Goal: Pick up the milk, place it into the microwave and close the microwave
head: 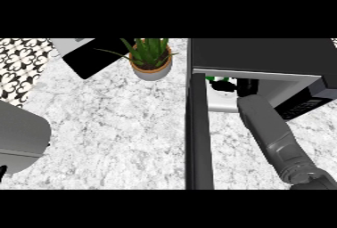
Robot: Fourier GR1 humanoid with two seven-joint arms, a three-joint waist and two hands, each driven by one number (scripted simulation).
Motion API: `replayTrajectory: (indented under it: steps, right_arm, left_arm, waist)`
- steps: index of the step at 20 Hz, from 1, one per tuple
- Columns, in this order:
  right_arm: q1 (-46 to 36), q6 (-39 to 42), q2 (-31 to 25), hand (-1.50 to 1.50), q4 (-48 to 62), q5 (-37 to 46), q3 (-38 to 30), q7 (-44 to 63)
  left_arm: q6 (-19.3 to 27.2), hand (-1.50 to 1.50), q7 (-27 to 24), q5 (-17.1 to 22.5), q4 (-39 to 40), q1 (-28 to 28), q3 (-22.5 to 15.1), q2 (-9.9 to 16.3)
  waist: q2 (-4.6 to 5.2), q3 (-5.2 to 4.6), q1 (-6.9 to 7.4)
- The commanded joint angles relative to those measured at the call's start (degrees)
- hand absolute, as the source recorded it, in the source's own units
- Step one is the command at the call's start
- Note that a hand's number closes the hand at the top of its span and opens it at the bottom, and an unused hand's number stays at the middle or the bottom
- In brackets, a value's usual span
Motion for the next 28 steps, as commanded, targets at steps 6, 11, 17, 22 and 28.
replayTrajectory:
  steps: [6, 11, 17, 22, 28]
  right_arm:
    - [-2.25, -2.54, -4.64, 1.5, 3.69, -1.27, -3.55, 0.64]
    - [-0.75, -1.15, -7.89, 1.5, 4.84, -1.17, -4.1, -0.4]
    - [2.77, -2.63, -8.19, 1.5, 6.38, -1.32, -4.94, -1.46]
    - [0.91, -2.09, -9.03, 1.5, 7.62, 1.06, -3.18, 0.08]
    - [-0.69, -6.22, -7.2, -1.5, 7.94, 2.48, -2.12, 1.62]
  left_arm:
    - [-0.62, -1.5, -1.54, -2.93, -0.82, 0.78, -0.92, -1.34]
    - [-0.34, -1.5, -0.65, -3.12, 2.14, -3.03, -1.79, -0.66]
    - [0.19, -1.5, 0.61, -2.3, 2.32, -4.42, -1.64, -0.45]
    - [0.62, -1.5, 1.02, -3.96, 2.82, -4.66, -2.83, -1.23]
    - [1.08, -1.5, 0.37, -4.97, 6.16, -7.95, -2.3, -0.32]
  waist:
    - [0.39, 0.09, 1.14]
    - [1.43, 0.18, 1.85]
    - [1.67, 0.25, 2.01]
    - [1.5, 0.21, 2.51]
    - [1.96, 0.19, 3.26]
